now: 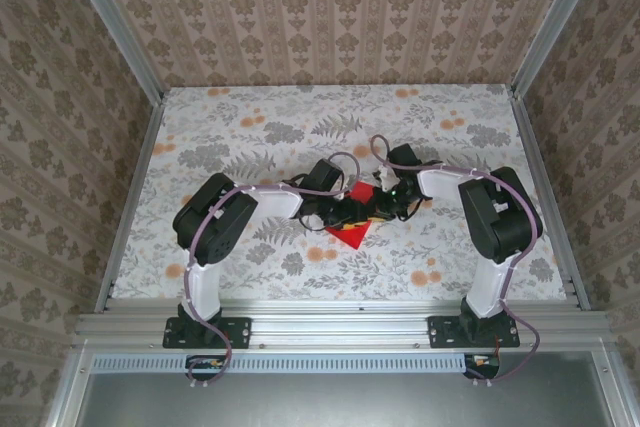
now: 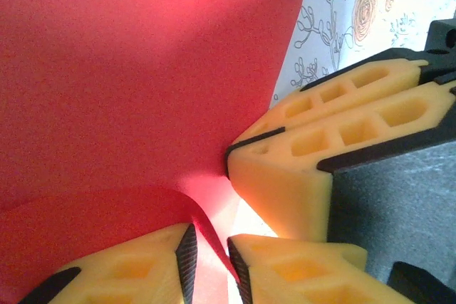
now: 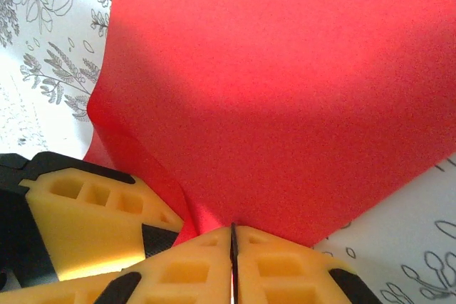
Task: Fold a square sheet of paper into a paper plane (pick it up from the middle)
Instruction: Fold the triangle a second time at the center of the table.
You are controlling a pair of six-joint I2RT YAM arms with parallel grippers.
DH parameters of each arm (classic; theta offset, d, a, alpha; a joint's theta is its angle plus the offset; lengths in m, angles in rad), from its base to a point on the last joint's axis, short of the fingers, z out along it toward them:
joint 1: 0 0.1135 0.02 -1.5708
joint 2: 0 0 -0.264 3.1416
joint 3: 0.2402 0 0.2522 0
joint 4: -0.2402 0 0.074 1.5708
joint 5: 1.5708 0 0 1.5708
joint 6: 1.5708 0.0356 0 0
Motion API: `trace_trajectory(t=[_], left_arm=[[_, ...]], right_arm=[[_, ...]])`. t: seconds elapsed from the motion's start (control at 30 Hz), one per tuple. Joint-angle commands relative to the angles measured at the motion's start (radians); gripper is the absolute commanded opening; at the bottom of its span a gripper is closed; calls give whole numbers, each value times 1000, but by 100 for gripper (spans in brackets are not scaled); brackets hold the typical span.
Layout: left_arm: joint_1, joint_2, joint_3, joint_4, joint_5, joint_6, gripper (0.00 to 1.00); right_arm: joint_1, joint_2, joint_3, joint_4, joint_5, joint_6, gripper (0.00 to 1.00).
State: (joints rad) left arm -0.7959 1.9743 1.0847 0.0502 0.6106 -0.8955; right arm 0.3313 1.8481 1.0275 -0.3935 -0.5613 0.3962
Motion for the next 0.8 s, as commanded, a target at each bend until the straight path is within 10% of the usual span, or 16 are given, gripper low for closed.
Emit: trace_trajectory(t=[0.0,0.5,0.77], left_arm=[[-14,43,-18,26,-36,49,41],[-15,38,-38,83,-17,48,48],[-15,31,-47,94,-15,55,28]], right_arm=[[10,-27,23,12,-21,20,12],[-95,-124,-44,11,-98,13,13],[-103,-105,-71,78,-182,76,10]])
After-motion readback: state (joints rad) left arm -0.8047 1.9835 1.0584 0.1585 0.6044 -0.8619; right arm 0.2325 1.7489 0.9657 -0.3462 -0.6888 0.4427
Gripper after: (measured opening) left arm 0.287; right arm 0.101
